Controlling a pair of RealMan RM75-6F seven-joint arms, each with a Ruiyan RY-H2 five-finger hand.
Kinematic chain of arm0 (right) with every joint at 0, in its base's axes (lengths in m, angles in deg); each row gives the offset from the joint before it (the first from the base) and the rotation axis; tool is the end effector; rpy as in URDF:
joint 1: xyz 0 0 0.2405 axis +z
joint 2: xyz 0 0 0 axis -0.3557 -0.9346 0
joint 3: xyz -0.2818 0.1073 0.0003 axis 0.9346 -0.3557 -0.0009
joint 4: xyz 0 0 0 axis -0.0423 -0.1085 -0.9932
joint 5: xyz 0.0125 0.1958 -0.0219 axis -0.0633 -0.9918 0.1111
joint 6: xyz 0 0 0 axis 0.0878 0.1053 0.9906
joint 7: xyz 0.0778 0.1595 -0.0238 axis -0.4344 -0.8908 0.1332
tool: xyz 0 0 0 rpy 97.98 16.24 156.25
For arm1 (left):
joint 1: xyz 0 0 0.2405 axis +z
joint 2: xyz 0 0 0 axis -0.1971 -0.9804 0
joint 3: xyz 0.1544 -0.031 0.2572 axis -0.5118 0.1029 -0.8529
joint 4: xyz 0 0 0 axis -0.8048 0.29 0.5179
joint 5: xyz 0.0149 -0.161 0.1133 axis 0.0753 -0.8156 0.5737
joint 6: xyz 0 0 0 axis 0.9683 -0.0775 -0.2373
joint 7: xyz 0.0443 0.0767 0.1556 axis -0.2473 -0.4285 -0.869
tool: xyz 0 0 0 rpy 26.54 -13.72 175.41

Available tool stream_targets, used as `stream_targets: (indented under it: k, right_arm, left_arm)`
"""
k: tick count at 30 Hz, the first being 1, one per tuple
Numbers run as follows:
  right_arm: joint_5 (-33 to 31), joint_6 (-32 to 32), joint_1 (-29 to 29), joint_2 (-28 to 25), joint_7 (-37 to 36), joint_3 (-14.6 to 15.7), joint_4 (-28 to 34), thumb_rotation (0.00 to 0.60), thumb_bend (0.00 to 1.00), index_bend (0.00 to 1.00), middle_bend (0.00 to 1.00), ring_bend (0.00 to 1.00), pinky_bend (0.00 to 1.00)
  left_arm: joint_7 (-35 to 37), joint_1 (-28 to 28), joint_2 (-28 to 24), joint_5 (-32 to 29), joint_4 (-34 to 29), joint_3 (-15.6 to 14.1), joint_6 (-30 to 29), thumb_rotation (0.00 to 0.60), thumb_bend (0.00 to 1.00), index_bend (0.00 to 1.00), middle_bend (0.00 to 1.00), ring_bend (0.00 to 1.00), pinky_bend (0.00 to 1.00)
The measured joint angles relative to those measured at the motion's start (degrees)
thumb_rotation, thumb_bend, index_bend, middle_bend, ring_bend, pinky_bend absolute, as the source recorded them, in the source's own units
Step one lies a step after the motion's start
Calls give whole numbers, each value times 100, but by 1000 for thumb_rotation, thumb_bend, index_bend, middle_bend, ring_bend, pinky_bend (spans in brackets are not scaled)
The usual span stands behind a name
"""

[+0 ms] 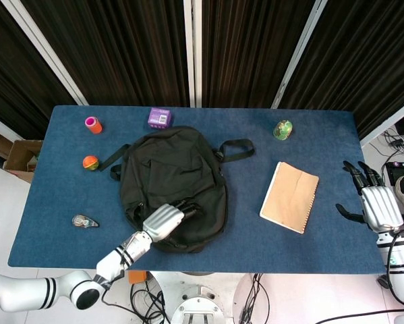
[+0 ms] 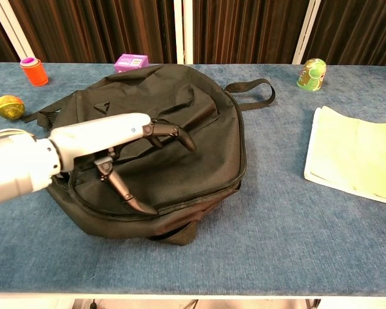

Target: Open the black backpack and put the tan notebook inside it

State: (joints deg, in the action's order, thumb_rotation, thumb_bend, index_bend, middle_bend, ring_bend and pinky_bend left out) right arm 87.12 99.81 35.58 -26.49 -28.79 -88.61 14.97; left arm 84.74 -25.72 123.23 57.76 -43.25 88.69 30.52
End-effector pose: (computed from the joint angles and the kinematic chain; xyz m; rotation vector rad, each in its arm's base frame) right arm -0.3275 -0.2878 0.1916 1.4595 -0.9490 1.0392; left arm -0.1274 0.3049 -0.0666 -2.1345 -1.2626 -1.1586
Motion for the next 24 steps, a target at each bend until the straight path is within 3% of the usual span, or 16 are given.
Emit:
stream_targets:
  k: [3, 7, 14, 20, 24]
  right_arm:
    - [-11, -19, -4, 23, -18, -4, -32, 600, 176, 39, 208, 32, 163]
    - [-15, -45, -6, 53, -42, -2, -76, 600, 176, 39, 208, 33, 163]
    - [-10, -56, -14, 85, -95, -10, -131, 600, 176, 38, 209, 33, 163]
    - [-12, -44, -48, 111, -151, -3, -180, 600, 176, 38, 209, 33, 163]
    - [19, 24, -97, 111, -181, 12, -194, 600, 176, 39, 209, 33, 163]
  left_arm:
    - [-207, -44, 129, -206, 30, 33, 3, 600, 79, 250, 196, 102, 200]
    - [-552, -48, 347, -323, 178, 55, -191, 600, 173, 318, 272, 167, 223]
    - [-905, 33, 898, -231, 739, 77, -880, 600, 369, 521, 564, 445, 363]
    - [-421, 147, 1267, 29, 1080, 142, -1395, 600, 416, 621, 672, 557, 488]
    - [96, 179, 1467, 254, 1262, 293, -1796, 600, 422, 635, 693, 578, 527]
